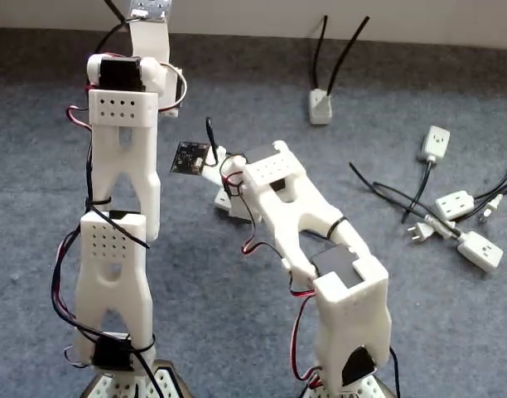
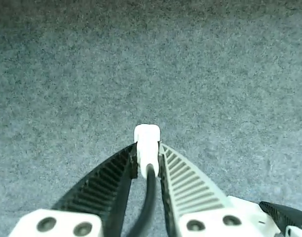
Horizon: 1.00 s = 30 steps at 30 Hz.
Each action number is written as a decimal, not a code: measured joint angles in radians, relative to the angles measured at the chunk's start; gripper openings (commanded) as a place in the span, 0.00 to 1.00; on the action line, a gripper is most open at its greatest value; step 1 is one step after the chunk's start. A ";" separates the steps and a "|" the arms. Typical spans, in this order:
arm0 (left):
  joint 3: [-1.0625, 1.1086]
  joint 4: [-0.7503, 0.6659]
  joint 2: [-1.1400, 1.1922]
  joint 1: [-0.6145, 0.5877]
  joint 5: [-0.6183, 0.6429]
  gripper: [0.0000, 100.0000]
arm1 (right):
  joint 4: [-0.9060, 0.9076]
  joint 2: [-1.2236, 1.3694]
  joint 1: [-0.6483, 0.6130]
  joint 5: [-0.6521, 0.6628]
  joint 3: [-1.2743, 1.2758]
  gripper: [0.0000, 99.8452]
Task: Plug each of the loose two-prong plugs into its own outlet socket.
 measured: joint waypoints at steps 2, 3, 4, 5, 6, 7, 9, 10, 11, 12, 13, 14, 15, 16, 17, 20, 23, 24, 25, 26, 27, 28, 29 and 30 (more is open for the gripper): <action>0.000 0.000 0.000 0.000 0.000 0.00 | 0.002 0.002 0.000 -0.023 -0.017 0.21; 0.000 0.000 0.000 0.000 0.000 0.00 | 0.002 0.003 0.002 -0.051 -0.025 0.25; 0.000 0.000 0.000 0.000 0.000 0.00 | 0.002 0.003 0.006 -0.084 -0.032 0.30; 0.000 0.000 0.000 0.000 0.000 0.00 | 0.002 0.005 0.014 -0.114 -0.041 0.34; 0.000 0.000 0.000 0.000 0.000 0.00 | 0.002 0.005 0.020 -0.133 -0.054 0.37; 0.000 0.000 0.000 0.000 0.000 0.00 | 0.002 0.005 0.026 -0.140 -0.068 0.39; 0.000 0.000 0.000 0.000 0.005 0.00 | 0.020 0.005 0.031 -0.141 -0.094 0.39; 0.000 0.000 0.000 0.003 0.005 0.00 | 0.046 0.005 0.031 -0.141 -0.110 0.39; -0.006 0.000 0.000 0.006 0.005 0.00 | 0.074 0.005 0.031 -0.141 -0.133 0.39; -0.018 0.000 0.000 0.009 0.005 0.00 | 0.109 0.005 0.031 -0.141 -0.163 0.39; -0.029 0.000 0.000 0.012 0.005 0.00 | 0.147 0.005 0.031 -0.141 -0.193 0.39; -0.035 0.000 -0.002 0.012 0.005 0.00 | 0.190 0.005 0.031 -0.141 -0.233 0.39; -0.038 0.000 -0.003 0.012 0.005 0.00 | 0.238 0.005 0.031 -0.141 -0.273 0.39; -0.038 0.000 -0.009 0.009 0.005 0.00 | 0.284 0.005 0.031 -0.141 -0.319 0.39; -0.038 0.000 -0.015 0.009 0.005 0.00 | 0.341 0.005 0.031 -0.141 -0.371 0.39; -0.040 0.000 -0.066 0.023 0.006 0.00 | 0.509 0.005 0.034 -0.152 -0.539 0.39; -0.005 -0.008 -0.138 0.054 0.008 0.00 | 0.646 0.009 0.043 -0.212 -0.726 0.39; 0.026 0.000 -0.163 0.066 0.002 0.00 | 0.658 0.009 0.051 -0.236 -0.798 0.39; 0.061 -0.003 -0.181 0.081 -0.015 0.00 | 0.664 0.005 0.069 -0.259 -0.865 0.39; 0.107 0.002 -0.199 0.098 -0.034 0.00 | 0.666 0.003 0.092 -0.278 -0.933 0.39; 0.158 0.002 -0.216 0.118 -0.051 0.00 | 0.667 -0.003 0.118 -0.287 -0.977 0.39; 0.210 0.002 -0.235 0.138 -0.066 0.00 | 0.667 -0.012 0.140 -0.288 -1.000 0.39; 0.259 0.002 -0.252 0.163 -0.080 0.00 | 0.667 -0.028 0.164 -0.288 -1.010 0.39; 0.305 0.002 -0.267 0.186 -0.100 0.00 | 0.667 -0.043 0.189 -0.288 -1.013 0.39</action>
